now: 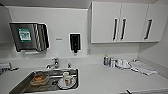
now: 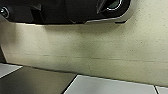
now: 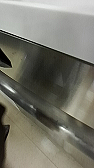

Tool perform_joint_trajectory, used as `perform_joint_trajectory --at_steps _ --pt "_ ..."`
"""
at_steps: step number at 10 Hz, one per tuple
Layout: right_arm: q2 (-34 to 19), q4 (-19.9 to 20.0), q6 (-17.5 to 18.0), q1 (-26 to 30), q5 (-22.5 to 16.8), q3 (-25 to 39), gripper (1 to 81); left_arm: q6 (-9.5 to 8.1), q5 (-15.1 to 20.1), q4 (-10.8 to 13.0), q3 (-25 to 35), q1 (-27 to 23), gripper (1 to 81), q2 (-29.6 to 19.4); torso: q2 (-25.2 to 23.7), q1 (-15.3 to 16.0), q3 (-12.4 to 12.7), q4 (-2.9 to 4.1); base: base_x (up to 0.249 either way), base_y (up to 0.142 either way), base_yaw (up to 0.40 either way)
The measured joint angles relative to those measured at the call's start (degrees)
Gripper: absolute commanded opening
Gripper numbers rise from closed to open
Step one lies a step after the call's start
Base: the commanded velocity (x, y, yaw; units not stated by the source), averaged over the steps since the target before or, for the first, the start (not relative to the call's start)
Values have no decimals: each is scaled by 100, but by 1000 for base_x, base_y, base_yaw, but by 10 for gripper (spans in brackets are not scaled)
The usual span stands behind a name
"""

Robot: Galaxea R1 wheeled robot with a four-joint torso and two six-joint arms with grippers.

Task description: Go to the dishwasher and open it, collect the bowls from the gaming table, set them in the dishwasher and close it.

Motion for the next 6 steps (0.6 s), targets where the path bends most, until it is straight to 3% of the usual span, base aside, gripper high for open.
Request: perform_joint_trajectory --at_steps 6 --pt "323 -1 -4 -38 2 -544 811 0 0 -2 0 2 811 0 0 0 0 0 0 0 0"
